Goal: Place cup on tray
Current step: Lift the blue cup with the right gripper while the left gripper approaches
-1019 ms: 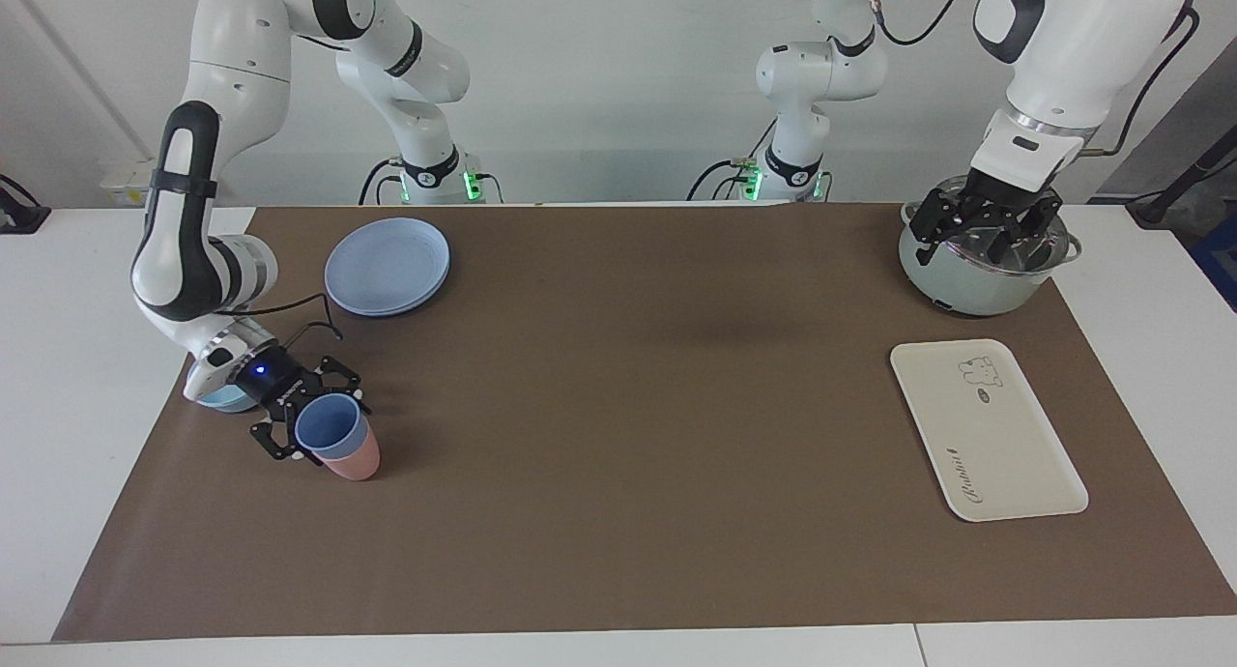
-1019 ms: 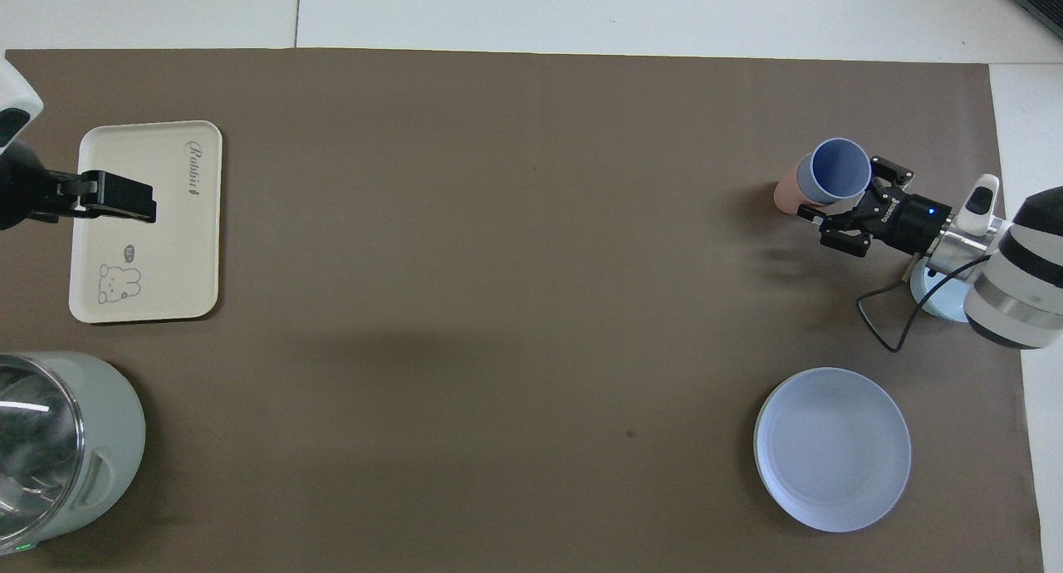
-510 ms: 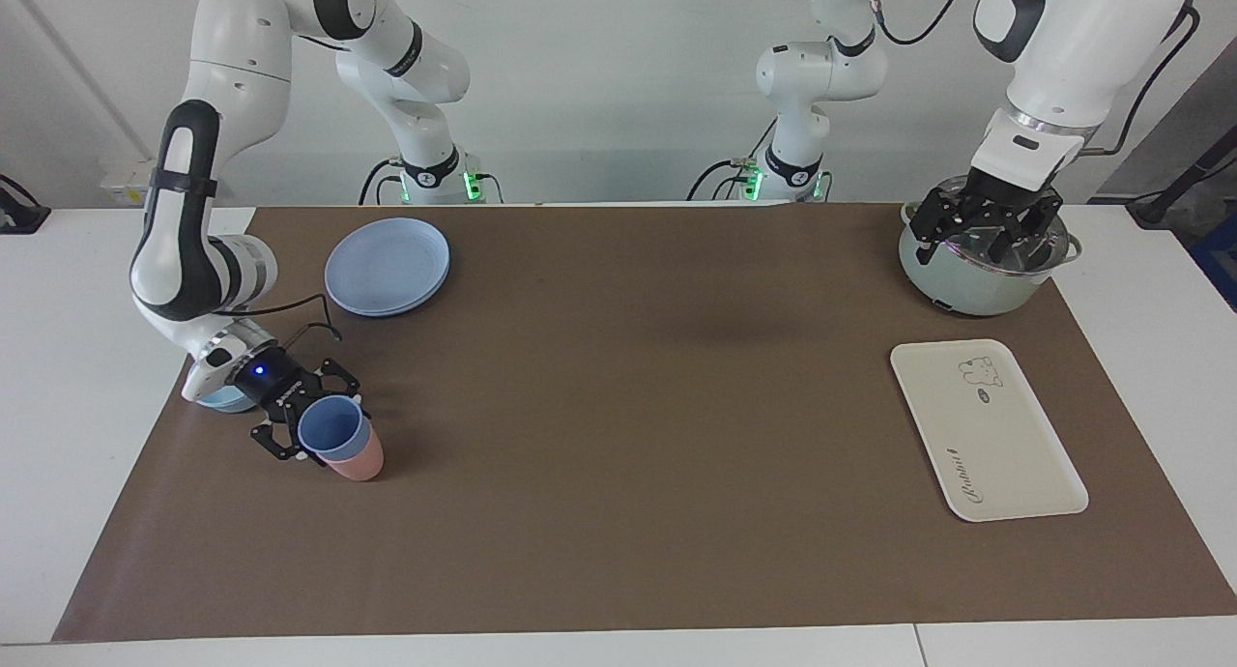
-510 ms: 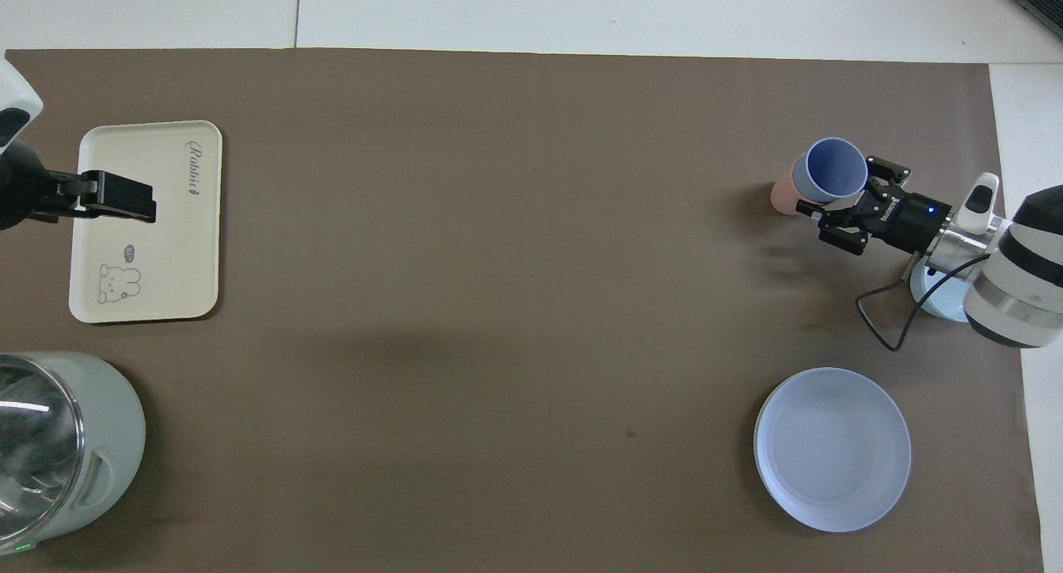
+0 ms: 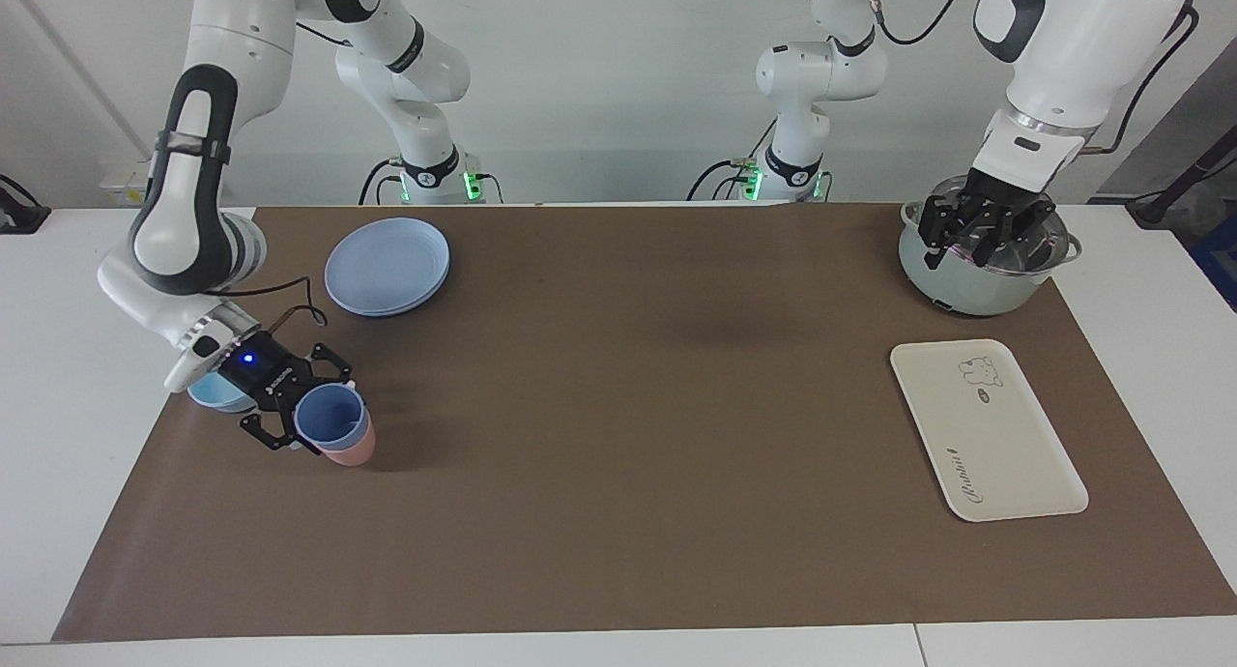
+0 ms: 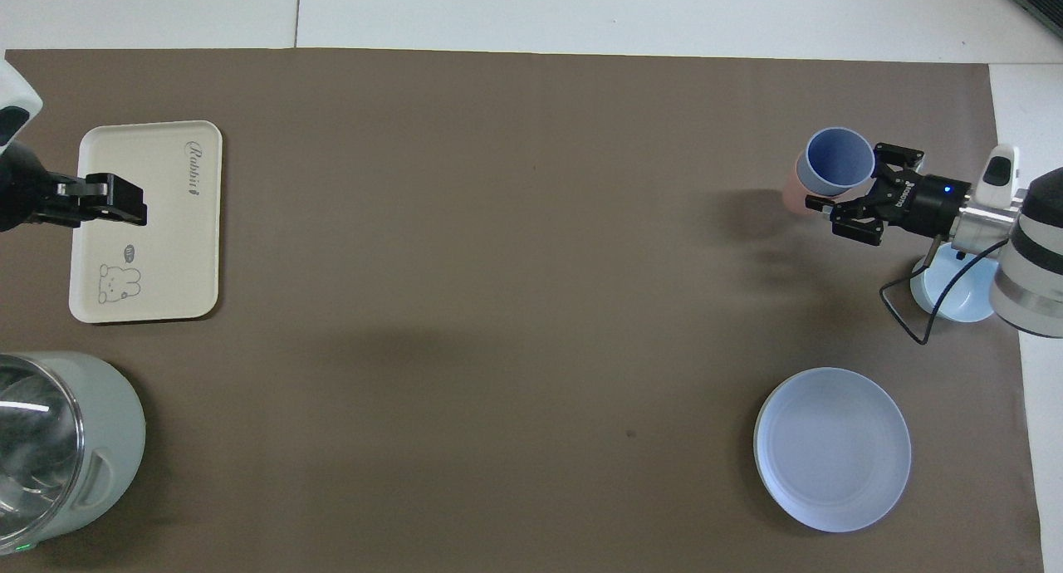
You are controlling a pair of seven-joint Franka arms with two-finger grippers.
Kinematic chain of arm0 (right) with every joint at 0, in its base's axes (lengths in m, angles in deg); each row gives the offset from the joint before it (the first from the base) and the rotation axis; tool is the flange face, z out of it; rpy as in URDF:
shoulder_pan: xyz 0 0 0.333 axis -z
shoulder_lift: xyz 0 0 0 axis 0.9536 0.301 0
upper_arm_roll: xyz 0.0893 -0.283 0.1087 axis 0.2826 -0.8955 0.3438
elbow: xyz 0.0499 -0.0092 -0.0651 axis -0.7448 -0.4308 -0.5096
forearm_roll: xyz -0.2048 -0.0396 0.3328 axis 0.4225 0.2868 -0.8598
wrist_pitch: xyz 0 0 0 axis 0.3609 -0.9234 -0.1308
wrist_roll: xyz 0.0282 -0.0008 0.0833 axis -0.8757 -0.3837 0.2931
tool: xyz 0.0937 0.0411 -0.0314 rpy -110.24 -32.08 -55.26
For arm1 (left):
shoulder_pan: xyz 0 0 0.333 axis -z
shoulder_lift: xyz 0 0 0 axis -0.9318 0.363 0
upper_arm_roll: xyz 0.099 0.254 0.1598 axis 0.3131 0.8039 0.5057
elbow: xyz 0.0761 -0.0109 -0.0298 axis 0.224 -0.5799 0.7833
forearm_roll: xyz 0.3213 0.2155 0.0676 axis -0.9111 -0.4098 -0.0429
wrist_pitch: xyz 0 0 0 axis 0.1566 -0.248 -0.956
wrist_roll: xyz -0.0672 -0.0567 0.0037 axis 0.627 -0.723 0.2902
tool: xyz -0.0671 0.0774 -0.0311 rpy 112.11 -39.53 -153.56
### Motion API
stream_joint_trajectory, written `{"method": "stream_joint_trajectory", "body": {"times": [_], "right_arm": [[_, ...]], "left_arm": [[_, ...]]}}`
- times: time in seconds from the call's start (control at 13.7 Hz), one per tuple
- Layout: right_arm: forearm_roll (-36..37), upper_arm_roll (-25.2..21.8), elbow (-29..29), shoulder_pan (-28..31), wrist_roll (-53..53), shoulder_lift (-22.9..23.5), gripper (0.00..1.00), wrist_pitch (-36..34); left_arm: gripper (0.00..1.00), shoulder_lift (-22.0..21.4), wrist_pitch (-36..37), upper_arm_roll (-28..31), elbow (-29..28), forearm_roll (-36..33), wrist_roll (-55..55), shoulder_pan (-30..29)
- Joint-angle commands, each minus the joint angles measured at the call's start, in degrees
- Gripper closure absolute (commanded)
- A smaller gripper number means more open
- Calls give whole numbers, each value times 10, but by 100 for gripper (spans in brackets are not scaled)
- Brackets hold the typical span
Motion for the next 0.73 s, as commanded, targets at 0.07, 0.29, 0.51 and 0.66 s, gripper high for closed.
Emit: {"method": "stream_joint_trajectory", "body": {"times": [0.07, 0.29, 0.51, 0.66], "right_arm": [[177, 1, -3, -97, -233, -57, 100, 16], [295, 5, 26, -188, -396, -55, 100, 12], [362, 6, 44, -252, -483, -52, 100, 12], [400, 6, 55, -288, -488, -51, 100, 7]], "left_arm": [[31, -18, 5, 3, -17, -1, 7, 5], [6, -18, 4, 3, -17, -1, 7, 6], [0, -19, 5, 3, -15, -1, 12, 13], [0, -20, 4, 0, -16, 0, 7, 14]]}}
